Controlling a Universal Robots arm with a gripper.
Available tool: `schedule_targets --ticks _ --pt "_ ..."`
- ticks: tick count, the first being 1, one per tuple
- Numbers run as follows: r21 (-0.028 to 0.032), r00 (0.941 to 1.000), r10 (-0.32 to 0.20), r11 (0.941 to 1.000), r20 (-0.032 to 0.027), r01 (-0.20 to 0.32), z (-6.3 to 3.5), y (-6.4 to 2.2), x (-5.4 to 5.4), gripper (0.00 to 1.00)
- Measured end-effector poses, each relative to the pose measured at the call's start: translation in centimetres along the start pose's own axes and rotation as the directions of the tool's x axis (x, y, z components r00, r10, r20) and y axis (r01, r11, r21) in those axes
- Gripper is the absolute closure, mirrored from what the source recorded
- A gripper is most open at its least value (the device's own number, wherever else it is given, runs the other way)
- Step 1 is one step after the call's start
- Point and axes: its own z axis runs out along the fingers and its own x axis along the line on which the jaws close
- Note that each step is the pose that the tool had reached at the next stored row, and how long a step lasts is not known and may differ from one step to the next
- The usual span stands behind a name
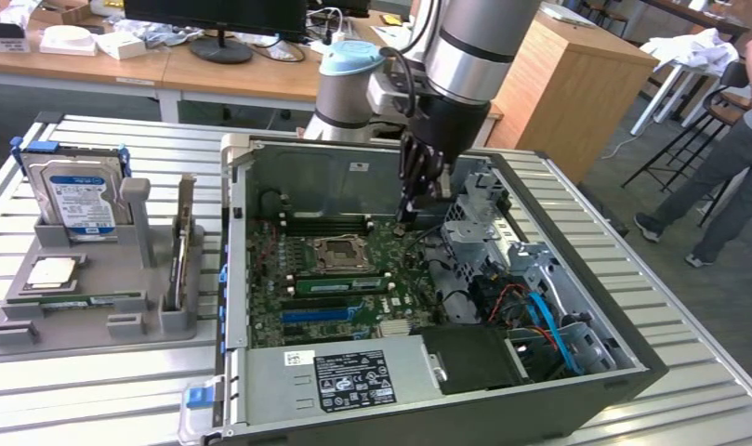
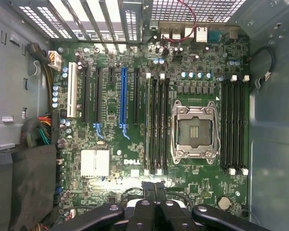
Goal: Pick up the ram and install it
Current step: 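Press down the ram until it locks into place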
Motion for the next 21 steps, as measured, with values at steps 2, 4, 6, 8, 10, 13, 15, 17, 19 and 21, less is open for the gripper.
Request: schedule_targets --ticks 2,4,6,8,10,13,15,17,19,21 --pt "0.0 1.0 0.0 1.0 0.0 0.0 0.17 -0.01 0.0 0.9" --pt "0.0001 1.0 0.0 1.0 0.0002 0.0 0.36 -0.01 0.0 0.9" --pt "0.0 1.0 0.0 1.0 0.0001 0.0 0.52 -0.02 0.0 0.9" --pt "0.0 1.0 0.0 1.0 0.0 0.0 0.67 -0.02 0.0 0.9" --pt "0.0001 1.0 0.0 1.0 0.0002 0.0 0.83 -0.03 0.0 0.9" --pt "0.0001 1.0 0.0 1.0 0.0001 0.0 1.04 -0.04 0.0 0.9" --pt "0.0 1.0 0.0 1.0 0.0 0.0 1.16 -0.04 0.0 0.9" --pt "0.0 1.0 0.0 1.0 0.0 0.0 1.28 -0.05 0.0 0.9" --pt "0.0001 1.0 0.0 1.0 0.0 0.0 1.39 -0.05 0.0 0.9" --pt "0.0001 1.0 0.0 1.0 0.0001 0.0 1.51 -0.06 0.0 0.9"
